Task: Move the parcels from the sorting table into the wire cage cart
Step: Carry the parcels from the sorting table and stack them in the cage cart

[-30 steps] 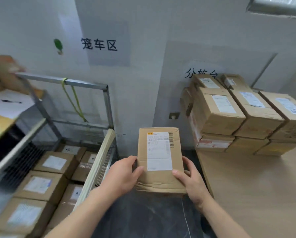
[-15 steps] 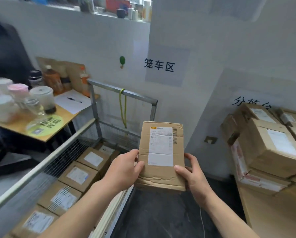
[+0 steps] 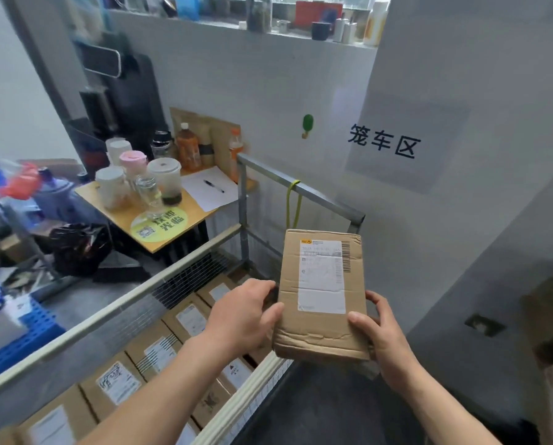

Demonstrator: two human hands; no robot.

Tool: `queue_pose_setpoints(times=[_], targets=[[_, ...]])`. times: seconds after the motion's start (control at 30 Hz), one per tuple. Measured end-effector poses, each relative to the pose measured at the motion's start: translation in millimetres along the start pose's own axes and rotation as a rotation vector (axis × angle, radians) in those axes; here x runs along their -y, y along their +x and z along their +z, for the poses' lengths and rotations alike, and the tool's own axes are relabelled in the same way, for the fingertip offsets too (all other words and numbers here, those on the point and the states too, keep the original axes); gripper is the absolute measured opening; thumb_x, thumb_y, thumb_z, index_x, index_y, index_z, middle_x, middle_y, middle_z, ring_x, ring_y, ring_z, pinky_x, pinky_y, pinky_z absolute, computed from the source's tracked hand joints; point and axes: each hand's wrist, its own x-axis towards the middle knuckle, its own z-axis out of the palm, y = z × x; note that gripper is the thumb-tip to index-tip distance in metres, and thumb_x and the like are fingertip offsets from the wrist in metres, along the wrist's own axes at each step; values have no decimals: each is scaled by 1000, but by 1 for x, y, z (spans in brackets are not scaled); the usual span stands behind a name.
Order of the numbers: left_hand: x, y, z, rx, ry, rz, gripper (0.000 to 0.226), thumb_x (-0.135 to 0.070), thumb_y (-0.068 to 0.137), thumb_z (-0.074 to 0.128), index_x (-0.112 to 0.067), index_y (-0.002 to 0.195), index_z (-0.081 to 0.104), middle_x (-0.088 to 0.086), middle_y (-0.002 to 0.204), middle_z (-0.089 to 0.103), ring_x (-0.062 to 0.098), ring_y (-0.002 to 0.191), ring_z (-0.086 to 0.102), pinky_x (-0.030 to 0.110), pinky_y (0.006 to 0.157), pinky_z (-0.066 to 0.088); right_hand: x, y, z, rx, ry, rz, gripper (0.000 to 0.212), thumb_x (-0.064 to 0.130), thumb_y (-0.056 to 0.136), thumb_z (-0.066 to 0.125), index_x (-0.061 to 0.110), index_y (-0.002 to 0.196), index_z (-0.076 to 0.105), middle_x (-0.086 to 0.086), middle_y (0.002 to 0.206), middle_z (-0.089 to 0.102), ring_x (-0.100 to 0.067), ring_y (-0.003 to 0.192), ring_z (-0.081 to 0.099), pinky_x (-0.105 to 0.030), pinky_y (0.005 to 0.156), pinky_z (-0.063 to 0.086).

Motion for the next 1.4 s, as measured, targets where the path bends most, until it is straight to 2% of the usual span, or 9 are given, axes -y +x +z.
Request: queue_pose_setpoints(times=[0.23,0.37,0.47,0.6,0.73,0.93,1.07,1.27,1.4], targets=[[-11,30,9,-50,57,-118,57,-54,101,44,-26,150,41,-9,152,43,12,137,42,35,107,43,20,59,-24,125,-15,4,76,49,67,69,34,135,39,-6,117,65,-18,89,73,-20,59,55],[-12,38,15,-82,68,-189,56,-54,101,44,-25,149,42,-9,153,41,13,139,39,36,110,41,23,85,-32,190,-59,9,86,58,61,71,35,137,38,-6,120,64,-21,96,70,-20,60,55],[-8,40,20,-80,77,-234,57,-54,101,43,-25,151,40,-8,156,38,12,143,33,34,114,37,25,100,-30,232,-57,22,78,49,67,66,31,138,39,-8,120,62,-22,97,68,-18,56,54],[7,44,24,-62,87,-279,58,-52,102,43,-25,153,37,-7,160,32,12,148,24,35,118,30,26,121,-18,263,-81,49,82,49,63,70,28,137,42,-9,119,63,-24,97,68,-17,55,53],[33,57,28,-47,91,-309,60,-53,101,43,-25,154,35,-5,162,28,14,151,19,35,120,26,25,147,0,284,-94,86,72,42,67,66,25,134,45,-7,115,64,-23,94,67,-17,52,52],[81,88,31,-14,76,-349,59,-54,101,42,-26,153,36,-4,162,27,15,150,19,39,121,27,16,197,31,285,-148,106,88,56,47,74,30,128,52,-5,112,70,-24,91,72,-27,58,54],[110,111,30,19,68,-366,59,-54,101,40,-28,154,33,-4,163,25,16,151,17,41,120,25,15,235,55,333,-174,114,89,56,49,76,28,129,51,-6,111,72,-24,90,74,-31,63,58],[147,137,28,88,75,-379,60,-53,102,39,-26,155,30,-2,164,22,18,151,15,42,121,23,1,278,83,325,-170,166,64,41,67,72,30,127,54,-5,111,72,-24,92,73,-35,67,58],[163,152,35,132,58,-408,61,-53,103,38,-24,156,28,-2,163,23,19,151,16,41,121,22,-13,300,93,335,-173,230,57,41,66,71,33,120,54,-5,111,71,-24,94,71,-34,67,56]])
